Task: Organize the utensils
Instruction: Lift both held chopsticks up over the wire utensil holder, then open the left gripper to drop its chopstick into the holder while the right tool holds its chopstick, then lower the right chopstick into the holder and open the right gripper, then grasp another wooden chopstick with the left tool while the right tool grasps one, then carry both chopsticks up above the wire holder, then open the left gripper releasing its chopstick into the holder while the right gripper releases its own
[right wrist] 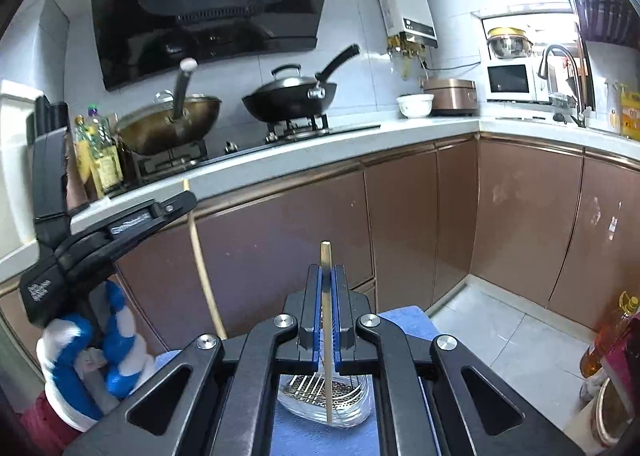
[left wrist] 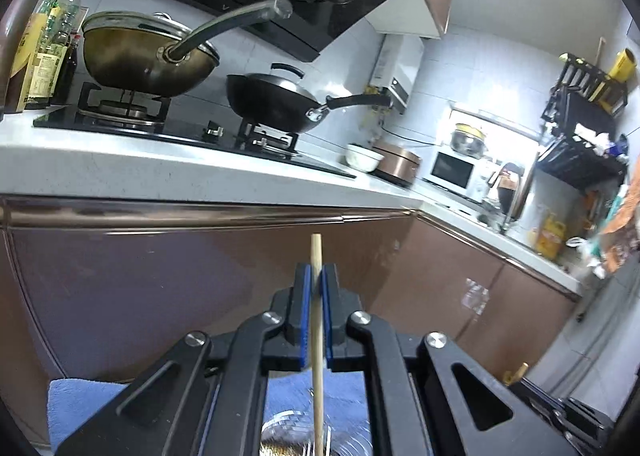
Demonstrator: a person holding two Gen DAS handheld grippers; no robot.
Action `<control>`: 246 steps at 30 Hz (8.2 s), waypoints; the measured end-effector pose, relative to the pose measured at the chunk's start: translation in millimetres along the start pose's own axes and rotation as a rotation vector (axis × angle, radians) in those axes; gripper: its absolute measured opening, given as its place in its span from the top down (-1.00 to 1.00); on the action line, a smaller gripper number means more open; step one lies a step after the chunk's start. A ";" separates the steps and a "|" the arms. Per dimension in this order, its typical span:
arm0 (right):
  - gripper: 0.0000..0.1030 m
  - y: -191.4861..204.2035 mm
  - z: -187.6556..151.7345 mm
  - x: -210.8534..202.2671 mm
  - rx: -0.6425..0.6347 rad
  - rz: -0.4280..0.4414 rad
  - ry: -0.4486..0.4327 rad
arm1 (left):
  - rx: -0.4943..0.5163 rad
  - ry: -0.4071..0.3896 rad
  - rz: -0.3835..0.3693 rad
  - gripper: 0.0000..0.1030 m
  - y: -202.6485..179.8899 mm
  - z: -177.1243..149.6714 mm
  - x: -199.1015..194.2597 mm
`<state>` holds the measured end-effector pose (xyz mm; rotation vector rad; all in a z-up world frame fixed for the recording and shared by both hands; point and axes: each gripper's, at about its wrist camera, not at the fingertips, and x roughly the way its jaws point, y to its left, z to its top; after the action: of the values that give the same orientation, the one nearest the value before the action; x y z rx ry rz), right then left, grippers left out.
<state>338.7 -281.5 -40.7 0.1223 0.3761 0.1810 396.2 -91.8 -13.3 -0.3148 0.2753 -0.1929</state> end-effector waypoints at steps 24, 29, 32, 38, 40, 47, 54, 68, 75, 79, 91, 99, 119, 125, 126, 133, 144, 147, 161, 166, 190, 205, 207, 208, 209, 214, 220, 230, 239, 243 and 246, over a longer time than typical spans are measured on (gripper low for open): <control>0.86 -33.6 -19.2 19.8 0.066 -0.023 0.039 | 0.020 0.074 0.044 0.90 5.0 -64.4 51.6; 0.73 -60.9 -48.3 46.0 0.104 -0.075 0.139 | 0.000 0.047 0.055 0.90 10.2 -69.1 56.1; 0.72 -71.4 -60.7 56.1 0.120 -0.093 0.168 | 0.001 0.031 0.066 0.90 12.7 -78.8 57.9; 0.58 -87.0 -82.3 78.5 0.136 -0.113 0.224 | -0.003 0.032 0.067 0.90 16.6 -99.4 60.7; 0.57 -94.1 -89.1 92.5 0.148 -0.110 0.276 | -0.005 0.037 0.061 0.87 18.3 -105.8 59.3; 0.57 -131.1 -128.9 173.5 0.262 -0.110 0.545 | 0.023 0.062 0.035 0.35 16.4 -109.5 47.7; 0.57 -151.0 -150.2 224.4 0.277 -0.193 0.669 | 0.066 0.061 0.009 0.26 17.4 -100.5 26.0; 0.85 -156.9 -131.1 265.5 0.228 -0.278 0.801 | 0.128 0.146 -0.005 0.22 29.0 -113.2 -9.0; 0.90 -164.8 -124.8 235.5 0.301 -0.214 0.728 | 0.155 0.191 0.033 0.22 42.9 -118.7 -28.7; 0.90 -148.5 -109.6 185.9 0.267 -0.155 0.639 | 0.151 0.194 0.048 0.22 50.1 -119.1 -43.7; 0.90 -54.8 -21.4 17.0 0.130 0.024 0.172 | 0.086 0.189 0.087 0.22 77.3 -114.4 -82.1; 0.90 11.2 29.8 14.3 0.007 -0.021 -0.212 | 0.077 0.186 0.117 0.22 90.7 -115.1 -85.8; 0.31 15.5 -55.6 49.5 -0.028 -0.196 -0.211 | 0.034 0.262 0.183 0.22 126.7 -133.8 -87.4; 0.31 16.7 -36.1 -7.8 -0.024 -0.177 -0.217 | 0.034 0.216 0.170 0.22 121.0 -116.5 -118.2; 0.31 16.6 -34.3 -19.8 -0.026 -0.171 -0.213 | 0.042 0.211 0.168 0.18 119.0 -112.9 -124.6; 0.31 11.4 -40.3 -82.2 -0.015 -0.157 -0.126 | 0.095 0.275 0.105 0.09 104.3 -103.1 -157.7; 0.41 -8.9 -107.6 -100.3 0.105 -0.076 0.248 | 0.088 0.492 -0.011 0.09 87.9 -126.7 -166.6; 0.53 -15.6 -140.7 -70.1 0.199 -0.007 0.419 | 0.080 0.593 -0.046 0.09 83.6 -140.4 -152.6; 0.68 -30.8 -223.8 39.5 0.362 0.004 0.773 | 0.124 0.953 -0.101 0.11 64.9 -214.2 -58.5; 0.68 -34.3 -235.7 56.0 0.358 -0.012 0.817 | 0.139 1.027 -0.064 0.29 65.9 -236.7 -29.3; 0.84 25.3 -242.8 73.2 0.288 -0.091 0.780 | 0.261 0.958 -0.005 0.91 56.8 -252.0 -45.9; 0.89 48.1 -162.2 -68.5 0.193 0.041 0.392 | 0.204 0.473 -0.086 0.91 39.4 -127.4 -155.0; 0.89 47.9 -145.0 -83.4 0.178 0.051 0.327 | 0.197 0.390 -0.095 0.91 34.3 -104.8 -165.6; 0.89 48.9 -133.7 -90.1 0.172 0.058 0.289 | 0.187 0.349 -0.107 0.91 31.9 -92.9 -171.3; 0.89 50.0 -121.4 -97.3 0.164 0.067 0.247 | 0.178 0.312 -0.114 0.91 28.8 -83.6 -174.1; 0.89 60.6 -66.8 -119.9 0.100 0.090 0.046 | 0.120 0.156 -0.140 0.91 15.6 -37.0 -165.4; 0.89 61.7 -8.1 -104.7 0.025 0.068 -0.161 | 0.073 -0.015 -0.145 0.91 -4.3 -3.1 -128.5; 0.89 31.4 12.9 -10.5 -0.022 -0.006 -0.216 | 0.021 -0.139 -0.068 0.91 -18.3 -8.1 -26.4; 0.90 11.5 -43.7 51.4 -0.034 -0.073 -0.131 | 0.012 -0.115 0.010 0.90 0.9 -72.4 30.3; 0.87 7.0 -68.4 62.5 -0.025 -0.072 -0.075 | 0.031 -0.065 0.020 0.76 5.7 -95.1 37.3; 0.57 6.8 -75.7 58.0 -0.026 -0.073 -0.055 | 0.051 -0.045 0.014 0.48 5.0 -97.3 26.8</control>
<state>362.3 -256.9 -130.0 0.0874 0.3224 0.1103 393.5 -120.3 -110.2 -0.2661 0.2273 -0.1790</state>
